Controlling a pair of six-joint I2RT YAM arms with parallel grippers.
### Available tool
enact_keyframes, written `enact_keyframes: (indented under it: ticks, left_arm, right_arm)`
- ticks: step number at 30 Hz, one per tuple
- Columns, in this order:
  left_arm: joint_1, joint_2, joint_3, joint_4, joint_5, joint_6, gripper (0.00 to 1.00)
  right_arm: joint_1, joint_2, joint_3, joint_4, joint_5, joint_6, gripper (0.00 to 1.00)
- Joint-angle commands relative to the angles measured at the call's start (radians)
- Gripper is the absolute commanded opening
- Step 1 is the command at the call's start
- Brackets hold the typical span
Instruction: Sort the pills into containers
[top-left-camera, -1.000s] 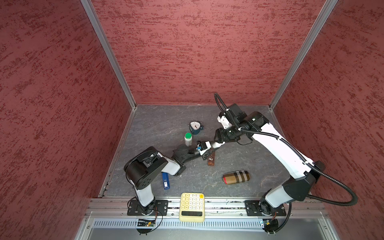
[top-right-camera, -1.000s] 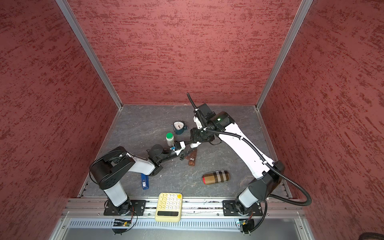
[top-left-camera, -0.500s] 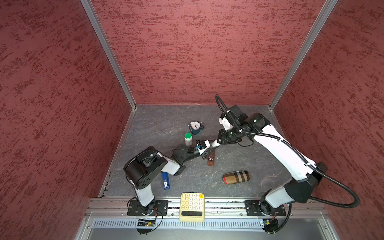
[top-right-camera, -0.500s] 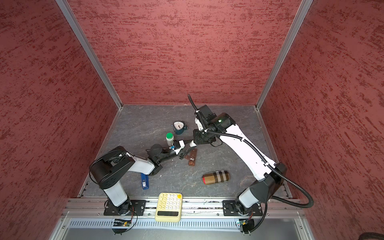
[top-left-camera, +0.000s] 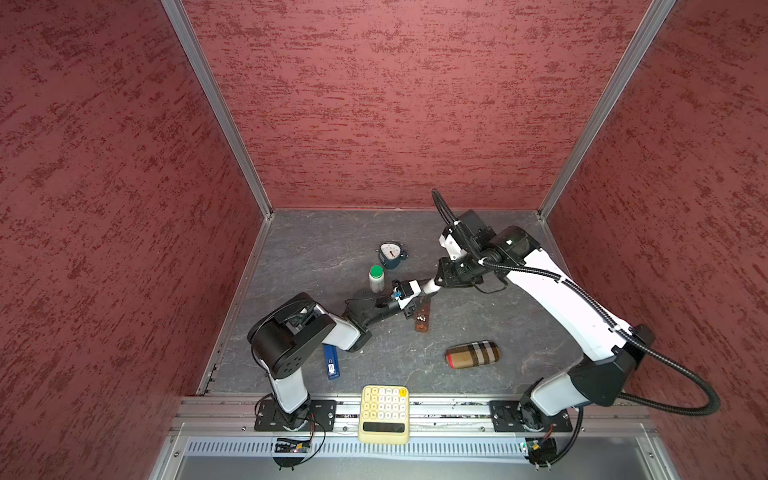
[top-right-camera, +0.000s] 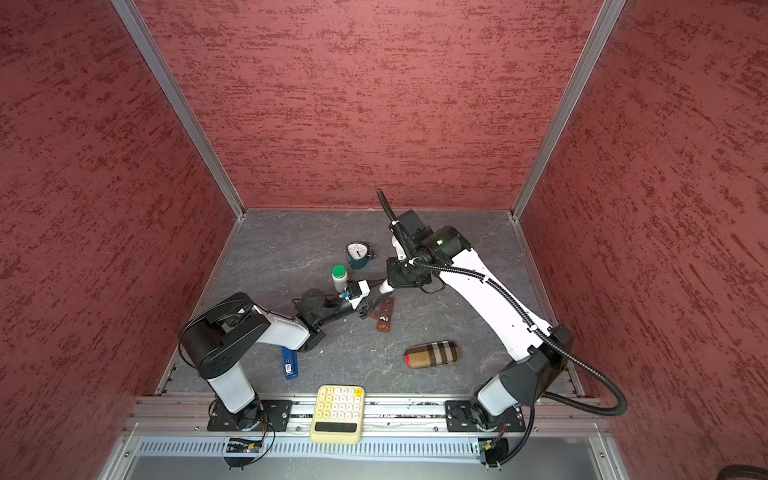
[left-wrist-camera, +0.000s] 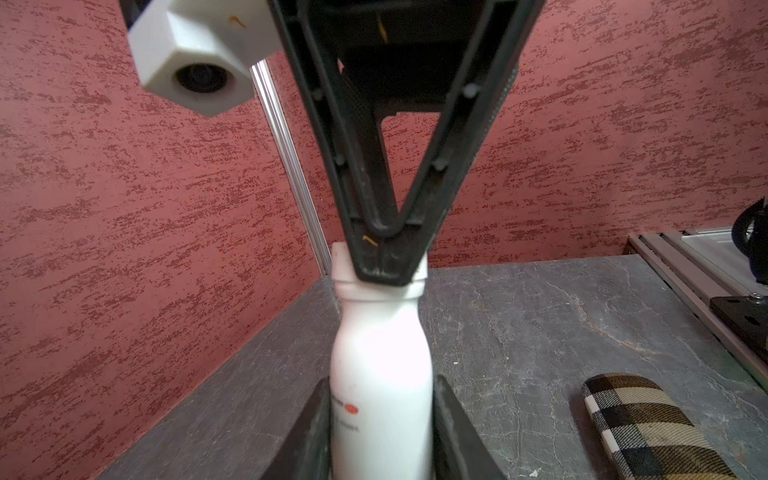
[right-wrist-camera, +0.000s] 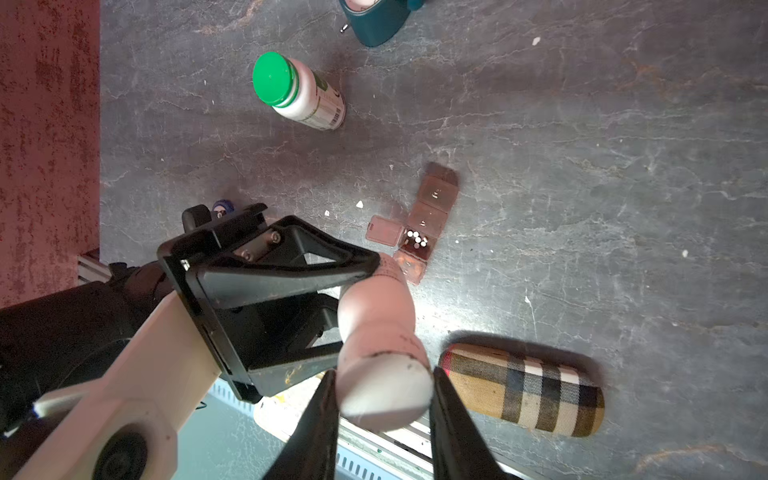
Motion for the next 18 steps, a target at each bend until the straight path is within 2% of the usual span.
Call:
enact_keyframes:
  ticks: [1,4,6,10,14,16,18]
  left_arm:
    - [-0.015,-0.01,-0.007,0.009,-0.013,0.02,0.0]
    - [-0.015,-0.011,-0.009,0.01,-0.017,0.021,0.0]
    - [-0.014,-0.011,-0.012,0.009,-0.019,0.021,0.04]
    - [-0.015,-0.009,-0.009,0.009,-0.019,0.023,0.25]
    - [-0.015,-0.002,-0.007,0.009,-0.024,0.018,0.55]
    - [-0.015,0.001,-0.005,0.009,-0.038,0.013,0.63]
    - [-0.015,0.002,-0.004,0.008,-0.038,0.014,0.67]
  right_arm:
    - [0.002,-0.01,-0.006,0.047,0.003,0.055,0.22]
    - [0.002,-0.01,-0.005,0.034,0.019,0.05,0.21]
    - [0.001,-0.009,-0.006,0.03,0.023,0.041,0.2]
    - [-0.001,-0.011,-0.005,0.024,0.03,0.027,0.19]
    - [-0.001,-0.009,0.003,0.014,0.034,0.009,0.19]
    - [-0.002,-0.008,0.007,0.009,0.037,-0.001,0.19]
    - [-0.004,0.0,0.015,-0.002,0.044,-0.012,0.19]
